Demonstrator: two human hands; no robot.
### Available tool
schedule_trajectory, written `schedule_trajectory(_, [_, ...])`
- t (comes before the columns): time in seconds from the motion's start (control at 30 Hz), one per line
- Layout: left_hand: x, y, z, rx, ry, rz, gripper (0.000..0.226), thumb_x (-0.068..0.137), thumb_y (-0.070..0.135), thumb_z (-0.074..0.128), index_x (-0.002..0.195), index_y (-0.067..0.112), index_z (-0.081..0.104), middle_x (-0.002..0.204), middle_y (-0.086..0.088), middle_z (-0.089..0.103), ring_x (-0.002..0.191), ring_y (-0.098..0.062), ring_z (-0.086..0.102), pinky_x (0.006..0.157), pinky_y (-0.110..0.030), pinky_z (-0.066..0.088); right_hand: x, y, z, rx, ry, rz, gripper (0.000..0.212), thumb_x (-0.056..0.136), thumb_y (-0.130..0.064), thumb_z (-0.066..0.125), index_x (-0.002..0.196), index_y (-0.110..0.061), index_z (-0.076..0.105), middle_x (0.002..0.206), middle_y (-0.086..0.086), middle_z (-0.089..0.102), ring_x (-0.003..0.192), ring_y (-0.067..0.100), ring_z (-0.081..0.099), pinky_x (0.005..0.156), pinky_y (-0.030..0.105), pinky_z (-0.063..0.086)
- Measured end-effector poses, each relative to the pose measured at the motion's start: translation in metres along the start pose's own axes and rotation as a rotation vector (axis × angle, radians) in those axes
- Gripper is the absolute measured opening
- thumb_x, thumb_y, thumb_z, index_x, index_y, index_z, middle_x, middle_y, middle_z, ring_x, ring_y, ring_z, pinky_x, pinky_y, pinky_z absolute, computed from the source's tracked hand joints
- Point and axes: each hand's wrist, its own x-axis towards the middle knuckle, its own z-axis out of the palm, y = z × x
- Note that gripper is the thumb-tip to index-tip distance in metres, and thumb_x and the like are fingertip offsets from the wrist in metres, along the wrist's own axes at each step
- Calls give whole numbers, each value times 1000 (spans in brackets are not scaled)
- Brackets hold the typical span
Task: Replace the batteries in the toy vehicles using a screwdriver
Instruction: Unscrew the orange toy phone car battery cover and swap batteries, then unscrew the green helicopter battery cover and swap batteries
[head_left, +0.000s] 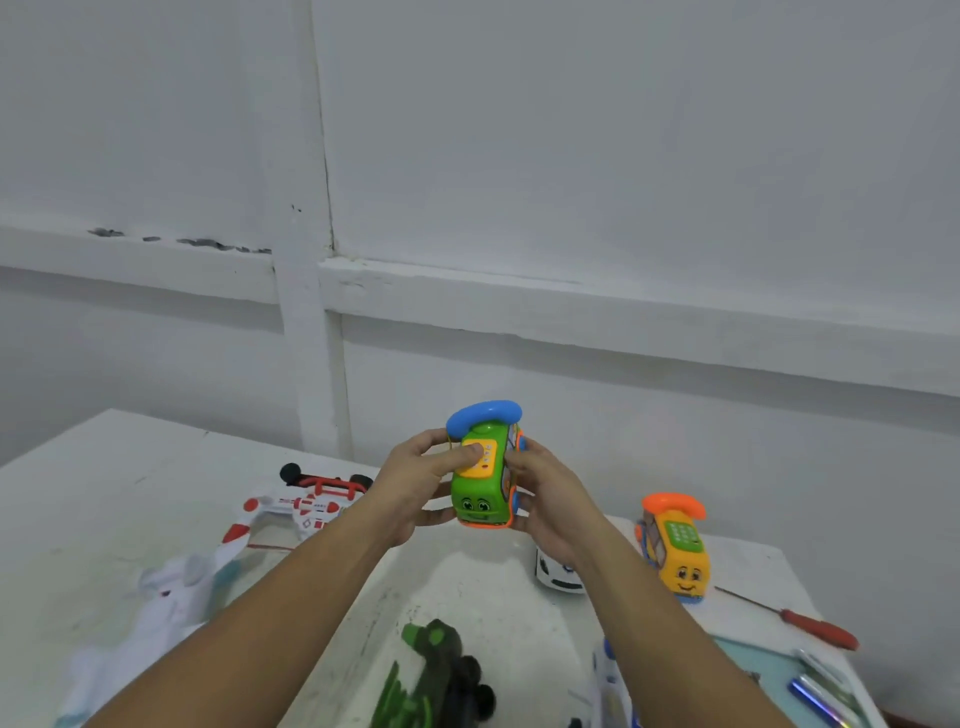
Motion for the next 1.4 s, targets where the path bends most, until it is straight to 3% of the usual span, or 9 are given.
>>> schedule_trajectory(0.17, [23,-20,-12,4,-4,-40,29,85,25,75,111,26,63,93,1,71,81,-17,66,73,-35,52,21,15,13,-77,79,125,26,96,-21,52,118,-12,61,95,7,67,80,22,65,64,33,55])
schedule_trajectory(0.33, [44,-50,-16,7,4,-118,28,86,20,74,109,22,60,92,-3,69,76,-18,64,62,-28,46,43,37,12,-148,183,299,14,96,-19,50,99,-14,63,96,9,61,89,28,61,88,46,54])
schedule_trajectory(0.5, [66,-75,-19,35,45,-142,34,84,16,76,115,18,61,101,-11,70,70,-18,68,48,-23,48,57,56,15,-229,234,360,19,98,-22,46,89,-14,61,84,7,60,74,22,56,72,34,48])
schedule_trajectory(0.7, [82,-87,-23,80,58,-151,44,83,17,77,123,14,60,105,-13,70,72,-21,69,48,-24,49,67,67,16,-310,287,397,20,97,-26,48,84,-14,58,81,5,56,72,21,50,68,31,46])
schedule_trajectory(0.93, [89,-93,-21,15,53,-169,44,85,18,75,125,8,61,103,-15,70,67,-20,68,41,-21,48,67,73,20,-324,324,357,31,102,-32,43,114,-10,61,90,7,63,69,16,58,61,26,44])
schedule_trajectory(1.07, [79,-94,-25,6,60,-154,54,86,22,74,134,11,51,118,-15,64,74,-16,65,51,-24,48,60,74,20,-387,301,357,31,102,-40,41,111,-16,57,102,10,64,96,25,61,83,35,49])
schedule_trajectory(1.23, [46,-94,-34,133,101,-108,55,86,29,73,133,17,46,95,4,56,75,-9,53,63,-30,46,30,63,25,-554,282,383,52,98,-43,51,140,-15,41,115,7,48,104,26,49,90,42,47])
schedule_trajectory(1.33, [17,-95,-44,288,54,-99,51,82,35,76,125,20,53,109,-3,60,83,-14,54,64,-30,43,1,57,33,-671,229,420,55,94,-44,57,140,-17,43,123,9,49,107,28,50,91,44,48])
schedule_trajectory(1.4, [-5,-96,-49,381,-16,-112,41,81,37,76,115,21,58,100,-2,61,77,-11,53,59,-28,38,-18,57,39,-734,170,459,52,93,-45,59,137,-19,48,132,10,51,110,27,50,91,44,48])
